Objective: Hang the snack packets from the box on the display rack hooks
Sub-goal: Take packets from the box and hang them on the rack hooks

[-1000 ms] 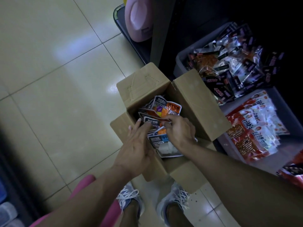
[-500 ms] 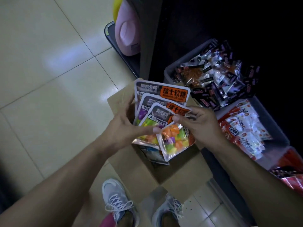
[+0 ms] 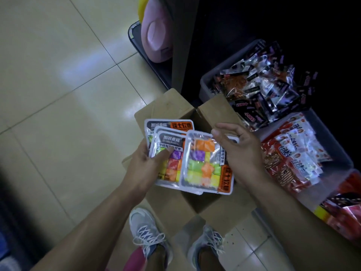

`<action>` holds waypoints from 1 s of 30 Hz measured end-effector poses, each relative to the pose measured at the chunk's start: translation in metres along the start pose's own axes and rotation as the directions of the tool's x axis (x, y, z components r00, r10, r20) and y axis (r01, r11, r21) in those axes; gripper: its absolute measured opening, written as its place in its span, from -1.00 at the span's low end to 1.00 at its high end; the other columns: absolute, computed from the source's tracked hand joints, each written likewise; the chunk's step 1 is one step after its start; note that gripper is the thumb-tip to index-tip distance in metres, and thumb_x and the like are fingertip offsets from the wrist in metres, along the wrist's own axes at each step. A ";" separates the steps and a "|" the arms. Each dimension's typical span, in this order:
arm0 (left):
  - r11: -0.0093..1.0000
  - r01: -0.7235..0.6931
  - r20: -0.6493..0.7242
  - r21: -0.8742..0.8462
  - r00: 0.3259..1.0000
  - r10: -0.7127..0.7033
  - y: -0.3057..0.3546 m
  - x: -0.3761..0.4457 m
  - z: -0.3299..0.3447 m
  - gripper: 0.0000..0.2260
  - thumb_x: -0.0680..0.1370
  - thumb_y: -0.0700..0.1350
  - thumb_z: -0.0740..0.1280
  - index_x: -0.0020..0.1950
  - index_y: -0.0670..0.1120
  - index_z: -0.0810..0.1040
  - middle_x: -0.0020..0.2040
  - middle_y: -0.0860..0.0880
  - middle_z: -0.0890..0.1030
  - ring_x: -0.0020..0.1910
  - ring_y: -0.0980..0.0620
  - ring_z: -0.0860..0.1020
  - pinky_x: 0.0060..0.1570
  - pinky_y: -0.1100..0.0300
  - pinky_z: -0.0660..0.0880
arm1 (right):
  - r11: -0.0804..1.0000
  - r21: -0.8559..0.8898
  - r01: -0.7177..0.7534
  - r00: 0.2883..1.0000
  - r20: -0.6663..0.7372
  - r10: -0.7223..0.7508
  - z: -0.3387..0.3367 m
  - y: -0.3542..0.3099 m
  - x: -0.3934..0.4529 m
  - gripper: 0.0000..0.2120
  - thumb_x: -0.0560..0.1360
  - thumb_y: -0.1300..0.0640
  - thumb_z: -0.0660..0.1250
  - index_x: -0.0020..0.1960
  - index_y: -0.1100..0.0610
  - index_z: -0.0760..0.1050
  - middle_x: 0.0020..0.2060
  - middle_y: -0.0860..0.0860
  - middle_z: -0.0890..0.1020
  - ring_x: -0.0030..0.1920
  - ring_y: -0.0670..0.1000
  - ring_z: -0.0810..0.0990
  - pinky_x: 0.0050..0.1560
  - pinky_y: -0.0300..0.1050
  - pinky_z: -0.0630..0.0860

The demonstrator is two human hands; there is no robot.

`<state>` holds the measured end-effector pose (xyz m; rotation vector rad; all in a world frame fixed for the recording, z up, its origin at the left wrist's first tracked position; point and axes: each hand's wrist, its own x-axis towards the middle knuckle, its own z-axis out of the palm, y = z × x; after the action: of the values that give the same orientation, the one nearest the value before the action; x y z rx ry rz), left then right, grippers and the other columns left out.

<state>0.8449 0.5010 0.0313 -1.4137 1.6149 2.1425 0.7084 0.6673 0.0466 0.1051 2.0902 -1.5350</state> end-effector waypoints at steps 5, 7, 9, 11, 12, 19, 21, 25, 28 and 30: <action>0.996 -0.082 -0.090 -0.040 0.993 0.078 -0.007 -0.013 0.013 -0.72 0.55 0.16 0.43 0.22 0.14 0.57 0.08 0.03 0.75 0.02 -0.07 0.74 0.17 -0.21 0.61 | 0.975 0.182 -0.129 0.946 -0.271 0.176 0.030 0.016 -0.022 -0.90 0.55 0.04 0.47 0.06 -0.05 0.66 -0.07 -0.10 0.75 -0.08 -0.08 0.74 -0.15 -0.08 0.66; 0.996 -0.091 -0.055 -0.016 0.994 0.090 -0.007 -0.016 0.013 -0.71 0.53 0.19 0.45 0.19 0.12 0.60 0.06 0.02 0.76 0.00 -0.06 0.75 0.13 -0.15 0.64 | 0.996 0.060 -0.071 0.973 -0.216 0.082 0.033 0.013 -0.030 -0.89 0.55 0.04 0.47 0.08 -0.04 0.63 -0.05 -0.07 0.73 -0.10 -0.12 0.73 -0.20 -0.13 0.64; 0.996 -0.086 0.000 0.033 0.996 0.086 -0.008 -0.018 0.008 -0.66 0.48 0.08 0.51 0.21 0.07 0.60 0.05 0.04 0.76 -0.04 0.00 0.75 0.03 0.00 0.68 | 0.999 -0.030 0.012 0.989 -0.144 -0.016 0.031 0.007 -0.029 -0.88 0.55 0.08 0.46 0.07 0.02 0.60 -0.11 -0.10 0.72 -0.18 -0.19 0.71 -0.31 -0.28 0.58; 0.992 -0.087 0.041 0.086 0.996 0.084 -0.010 -0.020 0.001 -0.64 0.48 -0.02 0.55 0.24 0.04 0.57 0.04 0.06 0.76 -0.05 0.04 0.75 -0.04 0.13 0.68 | 0.993 -0.096 0.073 0.996 -0.042 -0.078 0.024 0.001 -0.021 -0.90 0.54 0.11 0.47 0.01 0.03 0.57 -0.20 -0.15 0.70 -0.24 -0.25 0.69 -0.35 -0.36 0.53; 0.990 -0.096 0.054 0.104 0.994 0.091 -0.011 -0.020 -0.002 -0.64 0.50 -0.06 0.54 0.25 0.04 0.56 0.04 0.07 0.76 -0.05 0.05 0.75 -0.05 0.18 0.67 | 0.986 -0.134 0.096 0.995 0.030 -0.093 0.021 -0.002 -0.016 -0.90 0.54 0.12 0.48 -0.02 0.02 0.56 -0.22 -0.16 0.71 -0.24 -0.24 0.69 -0.34 -0.35 0.53; 0.965 -0.129 0.127 0.228 0.987 0.102 -0.011 -0.019 -0.011 -0.70 0.57 0.13 0.38 0.28 0.11 0.58 0.07 0.18 0.74 -0.04 0.18 0.73 -0.03 0.25 0.65 | 0.911 -0.339 0.235 0.886 0.461 -0.057 0.006 -0.035 0.021 -0.78 0.45 0.15 0.56 -0.14 -0.12 0.56 -0.21 -0.13 0.72 -0.14 -0.14 0.71 -0.17 -0.12 0.60; 0.950 -0.147 0.209 0.275 0.974 0.090 -0.010 -0.019 -0.012 -0.59 0.51 0.18 0.40 0.33 0.10 0.54 0.09 0.16 0.73 -0.03 0.18 0.72 -0.05 0.25 0.64 | 0.881 -0.376 0.286 0.833 0.551 -0.035 0.014 -0.042 0.017 -0.79 0.42 0.15 0.58 -0.08 -0.07 0.60 -0.20 -0.11 0.73 -0.14 -0.17 0.71 -0.19 -0.19 0.60; 0.944 -0.148 0.261 0.296 0.963 0.068 -0.012 -0.022 -0.010 -0.52 0.42 0.03 0.57 0.28 0.06 0.53 0.03 0.13 0.73 -0.05 0.24 0.70 -0.14 0.40 0.55 | 0.840 -0.397 0.370 0.777 0.628 -0.045 0.041 -0.042 -0.005 -0.72 0.39 0.16 0.60 0.03 -0.04 0.61 -0.22 -0.11 0.73 -0.17 -0.19 0.69 -0.13 -0.22 0.61; 0.937 -0.142 0.262 0.320 0.963 0.057 -0.017 -0.030 -0.013 -0.58 0.41 -0.04 0.61 0.20 0.16 0.55 0.02 0.21 0.71 -0.02 0.29 0.67 -0.12 0.45 0.51 | 0.831 -0.397 0.389 0.754 0.655 -0.039 0.051 -0.032 -0.014 -0.69 0.38 0.19 0.60 0.04 -0.04 0.60 -0.25 -0.09 0.71 -0.20 -0.16 0.67 -0.15 -0.17 0.59; 0.934 -0.148 0.278 0.326 0.959 0.054 -0.021 -0.035 -0.018 -0.60 0.43 -0.06 0.59 0.19 0.19 0.56 0.03 0.24 0.71 0.00 0.30 0.66 -0.10 0.46 0.49 | 0.833 -0.408 0.374 0.752 0.659 -0.015 0.053 -0.023 -0.021 -0.66 0.38 0.13 0.59 0.07 -0.09 0.58 -0.21 -0.13 0.70 -0.17 -0.17 0.66 -0.11 -0.10 0.59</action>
<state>0.8875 0.5103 0.0417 -0.9161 1.8706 1.8749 0.7372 0.6162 0.0651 -0.7718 1.8830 -0.8535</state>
